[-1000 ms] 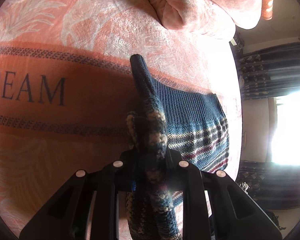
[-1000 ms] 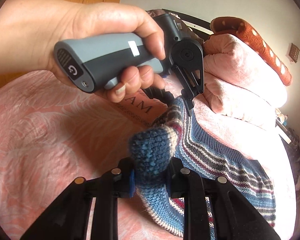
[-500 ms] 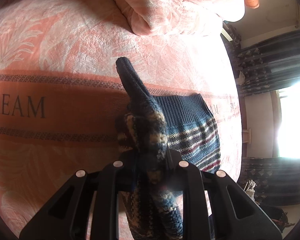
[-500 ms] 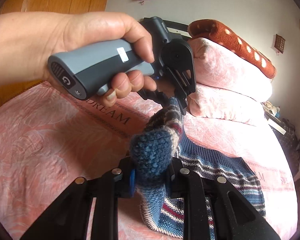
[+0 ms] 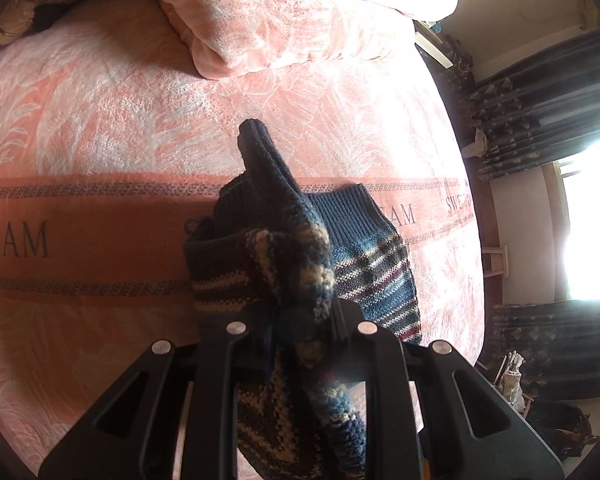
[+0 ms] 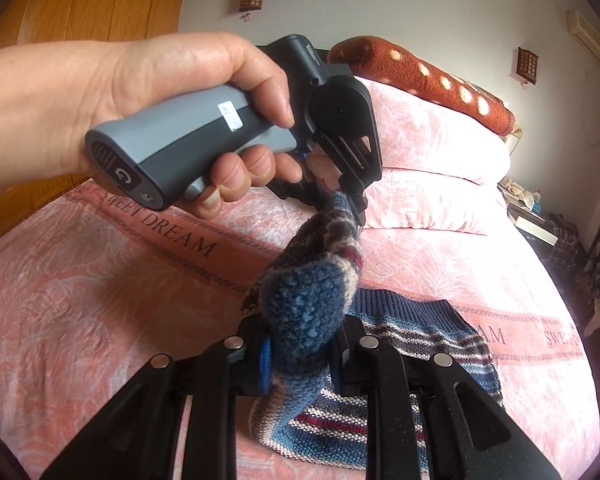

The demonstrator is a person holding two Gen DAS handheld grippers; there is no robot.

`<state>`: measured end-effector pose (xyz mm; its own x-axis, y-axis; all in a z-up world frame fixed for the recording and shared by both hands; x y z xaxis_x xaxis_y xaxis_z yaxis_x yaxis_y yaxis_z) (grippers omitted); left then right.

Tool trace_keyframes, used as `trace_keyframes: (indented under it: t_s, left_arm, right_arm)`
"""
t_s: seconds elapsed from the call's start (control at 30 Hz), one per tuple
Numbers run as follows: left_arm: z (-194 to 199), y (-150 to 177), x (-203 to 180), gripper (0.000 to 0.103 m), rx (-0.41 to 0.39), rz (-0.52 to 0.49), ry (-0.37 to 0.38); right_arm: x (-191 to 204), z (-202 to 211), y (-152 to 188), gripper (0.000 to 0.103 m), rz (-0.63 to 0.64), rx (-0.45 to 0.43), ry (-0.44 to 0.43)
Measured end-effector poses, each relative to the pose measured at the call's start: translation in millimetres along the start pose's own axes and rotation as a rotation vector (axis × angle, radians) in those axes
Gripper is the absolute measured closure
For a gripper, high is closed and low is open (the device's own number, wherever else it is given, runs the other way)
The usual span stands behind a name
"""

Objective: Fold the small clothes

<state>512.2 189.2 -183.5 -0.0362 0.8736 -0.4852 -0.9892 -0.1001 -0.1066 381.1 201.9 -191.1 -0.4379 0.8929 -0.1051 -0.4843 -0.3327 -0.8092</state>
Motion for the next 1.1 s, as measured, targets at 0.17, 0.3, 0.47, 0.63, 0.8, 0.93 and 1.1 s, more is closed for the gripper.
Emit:
trace_keyframes:
  t_s: [0.17,0.3,0.47,0.63,0.8,0.93,1.1]
  left_arm:
    - [-10.8,-3.3,-22.9,0.085,0.006,-0.020,-0.010]
    - [-18.4,-3.7,-39.3,0.085,0.008,-0.030,-0.016]
    - [-27.4,-4.9,-57.4,0.085,0.013,-0.044,-0.031]
    - [-37.4,-5.6,-75.1,0.085,0.019,-0.061,-0.039]
    - [-50.3,-3.3,-91.9,0.085,0.029,-0.076,-0.051]
    - [-61.9,-0.9,-104.0,0.085,0.038,-0.086,-0.057]
    - [-76.7,1.5,-119.3,0.085,0.050,-0.099,-0.067]
  right_arm:
    - [-22.3,5.6,4.5,0.082,-0.024,-0.002,0.016]
    - [-38.7,9.6,7.5,0.082,-0.039,-0.002,0.026]
    - [-59.2,14.5,12.1,0.082,-0.067,-0.001,0.039]
    - [-75.9,17.7,17.2,0.082,-0.088,0.000,0.048]
    - [-92.9,21.9,27.8,0.083,-0.124,0.003,0.054]
    - [-105.7,24.0,37.4,0.083,-0.152,0.008,0.057]
    - [-125.0,25.6,47.5,0.083,-0.194,0.016,0.060]
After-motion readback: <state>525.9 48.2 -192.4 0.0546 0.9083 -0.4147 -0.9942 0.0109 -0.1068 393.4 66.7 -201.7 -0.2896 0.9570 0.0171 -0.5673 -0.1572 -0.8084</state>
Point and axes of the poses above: each gripper's, at about its wrist camera, not at the fingertips, and z roughly against the way its jaws point, x to its left, y to its underside, the point moved 8 cm from there along -z, roughly the way its jaws point, and after that the axes turned 2 degrees about -y, right-handed, at the moved point
